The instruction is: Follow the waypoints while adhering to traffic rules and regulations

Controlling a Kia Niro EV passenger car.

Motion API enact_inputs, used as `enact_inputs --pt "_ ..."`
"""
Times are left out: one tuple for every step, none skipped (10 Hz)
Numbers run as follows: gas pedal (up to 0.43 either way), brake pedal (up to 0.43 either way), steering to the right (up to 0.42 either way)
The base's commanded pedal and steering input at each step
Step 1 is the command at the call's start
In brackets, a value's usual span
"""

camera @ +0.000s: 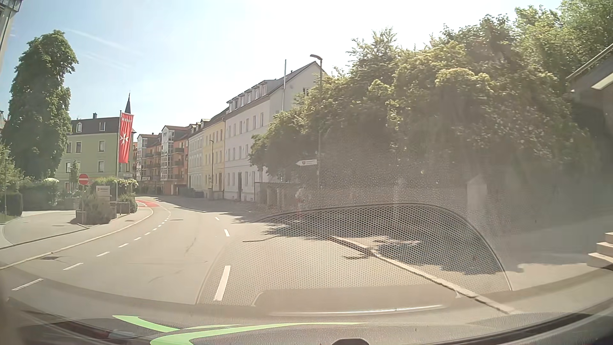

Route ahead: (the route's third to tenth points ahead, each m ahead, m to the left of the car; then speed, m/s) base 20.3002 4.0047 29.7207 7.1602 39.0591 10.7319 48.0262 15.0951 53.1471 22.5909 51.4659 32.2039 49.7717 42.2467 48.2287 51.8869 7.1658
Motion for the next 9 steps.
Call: enact_inputs --pt "0.067 0.0 -0.093" --pt "0.059 0.0 -0.093" --pt "0.059 0.0 -0.093" --pt "0.059 0.0 -0.093" --pt "0.059 0.0 -0.093" --pt "0.059 0.0 -0.093" --pt "0.059 0.0 -0.093" --pt "0.059 0.0 -0.088" --pt "0.059 0.0 -0.082"
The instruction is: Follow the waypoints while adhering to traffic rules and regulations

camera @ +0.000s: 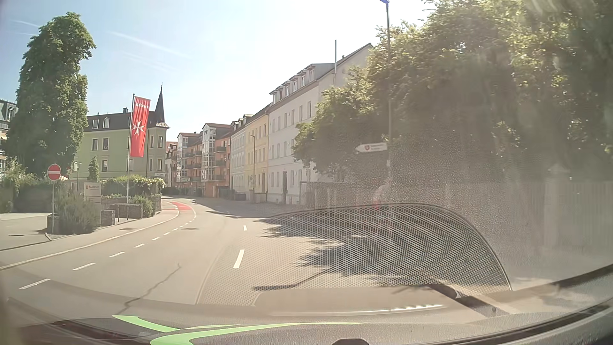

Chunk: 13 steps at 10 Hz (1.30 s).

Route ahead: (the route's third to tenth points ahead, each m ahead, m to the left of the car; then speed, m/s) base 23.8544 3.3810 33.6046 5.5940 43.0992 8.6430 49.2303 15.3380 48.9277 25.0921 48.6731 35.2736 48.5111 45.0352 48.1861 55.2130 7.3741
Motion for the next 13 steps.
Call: enact_inputs --pt "0.059 0.0 -0.078" --pt "0.059 0.0 -0.074" --pt "0.059 0.0 -0.069" --pt "0.059 0.0 -0.065" --pt "0.059 0.0 -0.052" --pt "0.059 0.0 -0.046" --pt "0.059 0.0 -0.046" --pt "0.059 0.0 -0.046" --pt "0.059 0.0 -0.046" --pt "0.059 0.0 -0.046" --pt "0.059 0.0 -0.046" --pt "0.059 0.0 -0.046" --pt "0.059 0.0 -0.046"
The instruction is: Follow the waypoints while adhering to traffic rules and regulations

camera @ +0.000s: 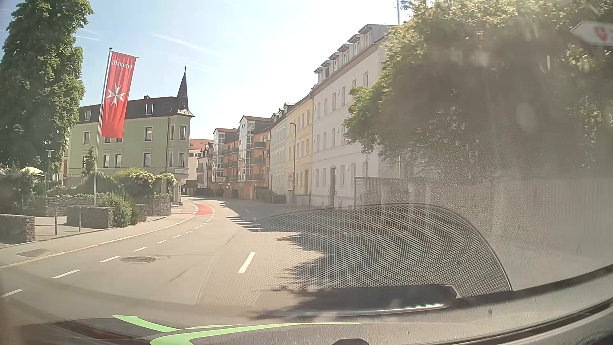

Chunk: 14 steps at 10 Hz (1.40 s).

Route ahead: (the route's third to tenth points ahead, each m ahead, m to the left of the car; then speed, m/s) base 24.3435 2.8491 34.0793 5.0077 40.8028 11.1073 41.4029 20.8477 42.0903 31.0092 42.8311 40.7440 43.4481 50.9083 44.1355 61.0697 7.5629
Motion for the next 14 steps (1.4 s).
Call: enact_inputs --pt "0.059 0.0 -0.046" --pt "0.059 0.0 -0.046" --pt "0.059 0.0 -0.045" --pt "0.059 0.0 -0.045" --pt "0.059 0.0 -0.044" --pt "0.059 0.0 -0.041" --pt "0.059 0.0 -0.037" --pt "0.047 0.0 -0.035" --pt "0.039 0.0 -0.033" --pt "0.039 0.0 -0.03" --pt "0.039 0.0 -0.029" --pt "0.02 0.0 -0.025" --pt "0.0 0.0 -0.024" --pt "0.0 0.0 -0.029"
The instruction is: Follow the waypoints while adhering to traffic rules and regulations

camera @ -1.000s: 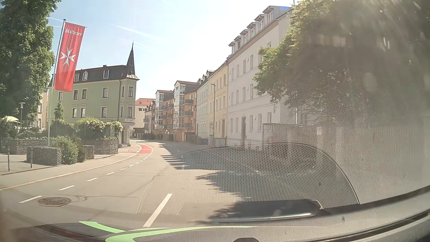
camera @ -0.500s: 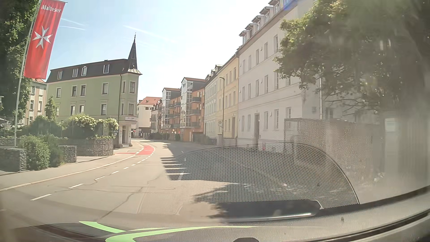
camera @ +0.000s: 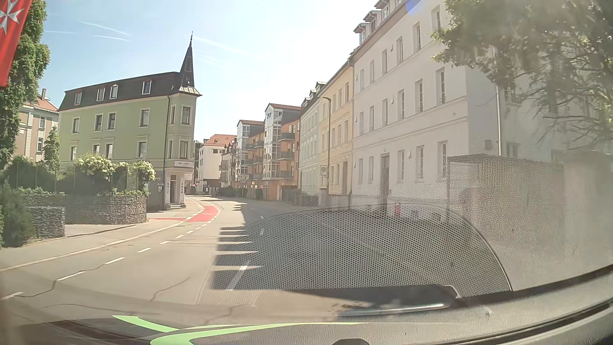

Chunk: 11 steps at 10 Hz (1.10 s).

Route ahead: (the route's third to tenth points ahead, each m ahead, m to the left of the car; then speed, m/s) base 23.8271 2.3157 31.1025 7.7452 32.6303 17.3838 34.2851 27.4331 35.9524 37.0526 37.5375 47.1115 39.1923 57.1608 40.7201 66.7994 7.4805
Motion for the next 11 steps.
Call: enact_inputs --pt "0.0 0.0 -0.032" --pt "0.0 0.0 -0.032" --pt "0.0 0.0 -0.032" --pt "0.0 0.0 -0.032" --pt "0.0 0.0 -0.032" --pt "0.0 0.0 -0.032" --pt "0.0 0.024 -0.032" --pt "0.0 0.091 -0.032" --pt "0.0 0.116 -0.029" --pt "0.0 0.165 -0.025" --pt "0.0 0.177 -0.024"
